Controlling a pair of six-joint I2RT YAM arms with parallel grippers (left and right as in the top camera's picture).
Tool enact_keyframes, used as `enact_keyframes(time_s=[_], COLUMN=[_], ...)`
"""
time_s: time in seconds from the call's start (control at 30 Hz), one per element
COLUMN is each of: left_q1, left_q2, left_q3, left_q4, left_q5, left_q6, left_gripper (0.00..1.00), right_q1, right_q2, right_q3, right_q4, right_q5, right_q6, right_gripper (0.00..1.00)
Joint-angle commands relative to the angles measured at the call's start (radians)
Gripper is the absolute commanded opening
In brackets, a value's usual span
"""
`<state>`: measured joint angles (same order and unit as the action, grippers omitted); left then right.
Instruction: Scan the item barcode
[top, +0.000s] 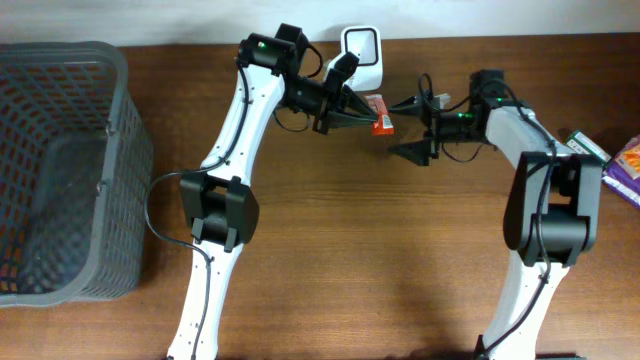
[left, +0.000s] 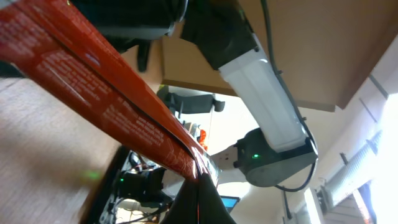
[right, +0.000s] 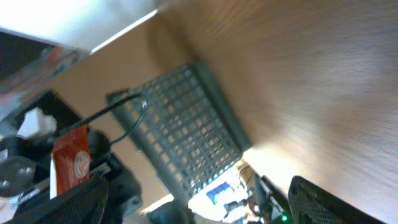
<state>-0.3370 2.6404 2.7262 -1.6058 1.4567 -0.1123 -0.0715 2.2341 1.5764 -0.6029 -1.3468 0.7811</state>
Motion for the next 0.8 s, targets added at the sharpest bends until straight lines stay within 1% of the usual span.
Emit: enact_keyframes(time_s=[0.0, 0.1, 0.17, 0.23, 0.3, 0.37, 0.43, 0.53, 0.6, 0.77], left_q1=[-0.002, -0.01, -0.011, -0.011, -0.012, -0.011, -0.012, -0.011, -0.011, -0.011], left_q2=[-0.028, -0.028, -0.028, -0.028, -0.028, -0.028, -0.028, -0.028, -0.028, -0.028], left_q3=[-0.003, -0.003, -0.003, -0.003, -0.003, -0.003, -0.003, -0.003, -0.003, -0.003], left_q4=[0.003, 0.0, -0.001, -0.012, -0.02, -0.041, -0.036, 0.001, 0.008, 0.016], left_q5=[0.066, 0.065, 0.026, -0.049, -0.168, -0.316, -0.404, -0.453, -0.521, -0.534], left_q6=[0.024, 0.024, 0.024, 0.024, 0.023, 0.017, -0.011, -0.016, -0.06, -0.064], left_gripper=[0.0, 0.0, 0.0, 0.0, 0.0, 0.0, 0.0, 0.0, 0.0, 0.0], right_q1=[0.043, 0.064, 0.064, 0.058, 0.058, 0.059, 0.06, 0.072, 0.079, 0.1], right_q2=[0.0, 0.0, 0.0, -0.001, -0.004, -0.004, -0.004, -0.004, -0.004, -0.004], right_q3=[-0.003, -0.003, -0.001, 0.0, 0.0, 0.0, 0.0, 0.0, 0.0, 0.0], right_q4=[0.117, 0.282, 0.389, 0.509, 0.644, 0.718, 0.719, 0.721, 0.729, 0.769], right_q5=[-0.146, -0.147, -0.15, -0.158, -0.181, -0.191, -0.194, -0.205, -0.205, -0.206], right_q6=[0.122, 0.282, 0.358, 0.397, 0.489, 0.541, 0.541, 0.54, 0.54, 0.536], right_gripper=[0.93, 0.92, 0.9, 0.9, 0.9, 0.9, 0.9, 0.88, 0.79, 0.78])
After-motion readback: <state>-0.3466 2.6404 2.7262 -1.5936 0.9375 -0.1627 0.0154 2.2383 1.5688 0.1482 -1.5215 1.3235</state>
